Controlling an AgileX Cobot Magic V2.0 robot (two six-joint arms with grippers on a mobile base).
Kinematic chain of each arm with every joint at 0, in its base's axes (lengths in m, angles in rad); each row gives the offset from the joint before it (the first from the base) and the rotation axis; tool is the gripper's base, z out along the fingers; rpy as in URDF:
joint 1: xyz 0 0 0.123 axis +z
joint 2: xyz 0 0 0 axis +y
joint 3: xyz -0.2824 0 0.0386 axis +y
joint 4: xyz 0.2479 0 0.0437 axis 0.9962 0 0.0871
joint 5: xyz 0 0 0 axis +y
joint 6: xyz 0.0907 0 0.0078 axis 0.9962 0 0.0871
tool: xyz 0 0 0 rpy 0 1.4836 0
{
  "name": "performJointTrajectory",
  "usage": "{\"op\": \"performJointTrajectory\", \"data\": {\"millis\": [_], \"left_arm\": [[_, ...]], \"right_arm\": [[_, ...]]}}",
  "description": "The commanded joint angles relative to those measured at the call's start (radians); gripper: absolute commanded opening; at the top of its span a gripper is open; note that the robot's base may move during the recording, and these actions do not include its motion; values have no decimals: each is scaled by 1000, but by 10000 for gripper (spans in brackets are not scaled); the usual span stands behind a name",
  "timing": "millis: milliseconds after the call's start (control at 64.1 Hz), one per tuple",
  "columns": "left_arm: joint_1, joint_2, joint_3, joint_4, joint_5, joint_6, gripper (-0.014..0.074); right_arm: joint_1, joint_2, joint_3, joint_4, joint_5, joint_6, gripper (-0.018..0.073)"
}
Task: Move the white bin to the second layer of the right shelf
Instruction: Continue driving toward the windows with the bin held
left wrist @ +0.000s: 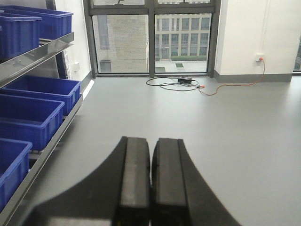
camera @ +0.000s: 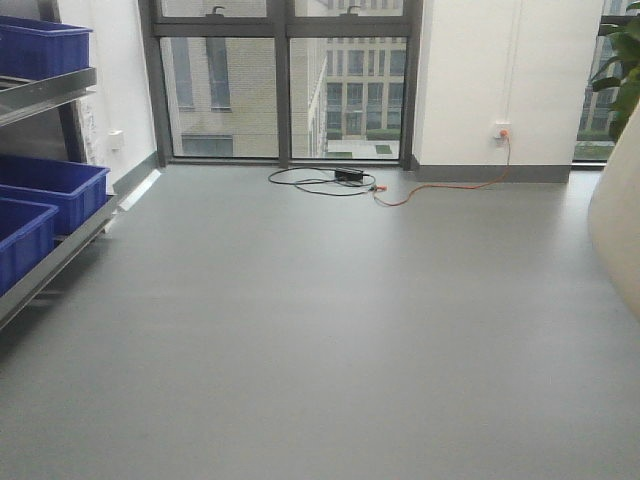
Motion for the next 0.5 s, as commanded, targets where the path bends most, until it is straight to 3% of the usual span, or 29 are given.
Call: {"op": "performJointTrajectory", "data": {"millis": [0, 484], "left_arm": [[0, -15, 29, -8, -83, -5, 85], [0, -15, 29, -8, -83, -5, 85]], "right_arm": [[-5, -2, -26, 1, -72, -5, 55], [-5, -2, -26, 1, -72, -5, 55]]}}
